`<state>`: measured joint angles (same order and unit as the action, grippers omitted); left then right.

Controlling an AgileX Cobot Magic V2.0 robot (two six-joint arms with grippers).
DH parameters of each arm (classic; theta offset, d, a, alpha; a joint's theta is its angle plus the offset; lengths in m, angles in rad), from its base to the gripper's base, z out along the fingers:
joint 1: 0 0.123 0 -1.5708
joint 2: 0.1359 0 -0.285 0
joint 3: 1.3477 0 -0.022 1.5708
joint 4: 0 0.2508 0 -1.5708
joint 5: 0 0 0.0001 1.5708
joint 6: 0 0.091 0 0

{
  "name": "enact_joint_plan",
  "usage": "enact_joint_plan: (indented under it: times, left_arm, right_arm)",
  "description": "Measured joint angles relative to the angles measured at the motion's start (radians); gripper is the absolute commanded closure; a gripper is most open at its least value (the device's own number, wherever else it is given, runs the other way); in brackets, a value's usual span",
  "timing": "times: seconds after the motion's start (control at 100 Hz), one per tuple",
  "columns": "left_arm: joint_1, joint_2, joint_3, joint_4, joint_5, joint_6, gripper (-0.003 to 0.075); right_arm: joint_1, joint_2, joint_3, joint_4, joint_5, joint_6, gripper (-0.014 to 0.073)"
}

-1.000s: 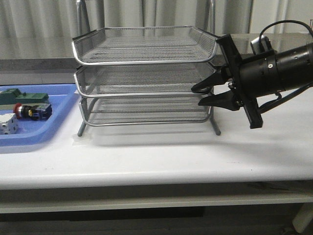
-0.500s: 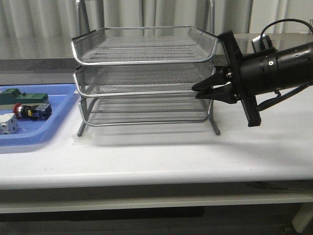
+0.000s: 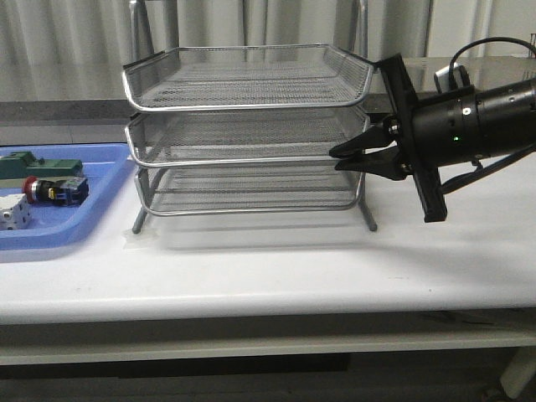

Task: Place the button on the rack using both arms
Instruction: 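Grip the middle tray edge and pull it out toward the robot, then open the right gripper and withdraw it from the tray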

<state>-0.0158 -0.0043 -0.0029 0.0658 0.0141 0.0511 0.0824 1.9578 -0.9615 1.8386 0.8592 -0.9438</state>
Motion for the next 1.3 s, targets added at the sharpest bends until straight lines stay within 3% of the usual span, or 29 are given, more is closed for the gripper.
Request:
enact_joint_plan:
  times: [0.48, 1.3]
  left_arm:
    - [0.000, 0.000, 0.000, 0.000, 0.000, 0.000, 0.0741]
    - [0.000, 0.000, 0.000, 0.000, 0.000, 0.000, 0.0741]
  right_arm:
    - [-0.009, -0.017, 0.140, 0.006, 0.101, -0.016, 0.0573]
    - [-0.017, -0.044, 0.470, 0.006, 0.305, -0.271, 0.0571]
